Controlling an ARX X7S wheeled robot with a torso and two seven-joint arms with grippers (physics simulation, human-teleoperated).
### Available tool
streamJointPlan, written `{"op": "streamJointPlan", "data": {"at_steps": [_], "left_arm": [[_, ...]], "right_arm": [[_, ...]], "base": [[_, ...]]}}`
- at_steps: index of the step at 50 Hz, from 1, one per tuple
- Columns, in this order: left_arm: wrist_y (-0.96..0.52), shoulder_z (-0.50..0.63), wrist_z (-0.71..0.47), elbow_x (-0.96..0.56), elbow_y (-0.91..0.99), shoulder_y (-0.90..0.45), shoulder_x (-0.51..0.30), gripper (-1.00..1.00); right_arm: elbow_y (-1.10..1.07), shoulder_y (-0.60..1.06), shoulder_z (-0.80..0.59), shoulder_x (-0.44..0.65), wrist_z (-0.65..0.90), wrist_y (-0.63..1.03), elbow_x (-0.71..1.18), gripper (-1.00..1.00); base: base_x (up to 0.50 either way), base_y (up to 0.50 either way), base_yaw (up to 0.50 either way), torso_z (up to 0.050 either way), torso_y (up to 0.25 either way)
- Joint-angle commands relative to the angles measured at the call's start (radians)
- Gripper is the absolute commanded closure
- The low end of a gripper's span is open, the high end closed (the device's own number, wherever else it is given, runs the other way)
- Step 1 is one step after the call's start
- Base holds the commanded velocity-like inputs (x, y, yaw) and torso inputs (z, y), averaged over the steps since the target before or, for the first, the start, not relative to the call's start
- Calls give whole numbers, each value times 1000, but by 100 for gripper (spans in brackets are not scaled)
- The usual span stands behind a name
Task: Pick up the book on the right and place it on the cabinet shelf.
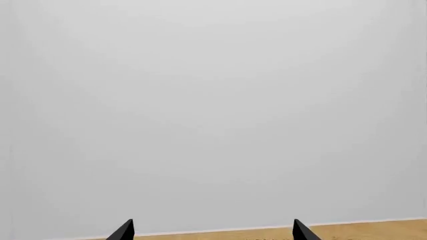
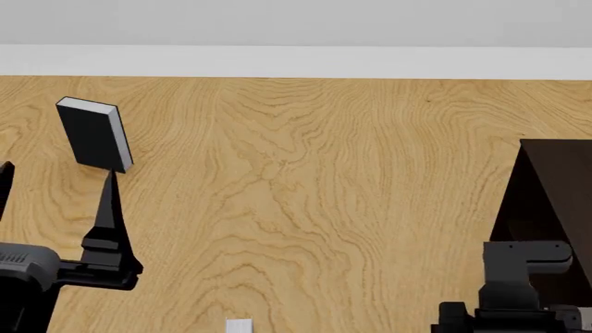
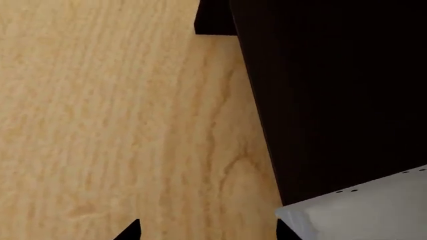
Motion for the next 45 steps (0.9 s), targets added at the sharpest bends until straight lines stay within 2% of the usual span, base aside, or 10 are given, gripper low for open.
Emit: {"op": "streamJointPlan", "data": {"at_steps": [1, 23, 45], "left_arm": [[16, 23, 2, 28, -28, -6, 8, -100], [19, 33, 3, 32, -32, -6, 4, -100], [20, 38, 1, 27, -23, -4, 0, -100]], "right_arm": [[-2, -1, -69, 45, 50, -52, -99, -100], [-2, -10, -56, 66, 89, -66, -90, -100], [-4, -19, -117, -7, -32, -139, -107, -100]], "base": [[14, -3, -3, 0, 0], [3, -4, -6, 0, 0], [0, -1, -4, 0, 0]]}}
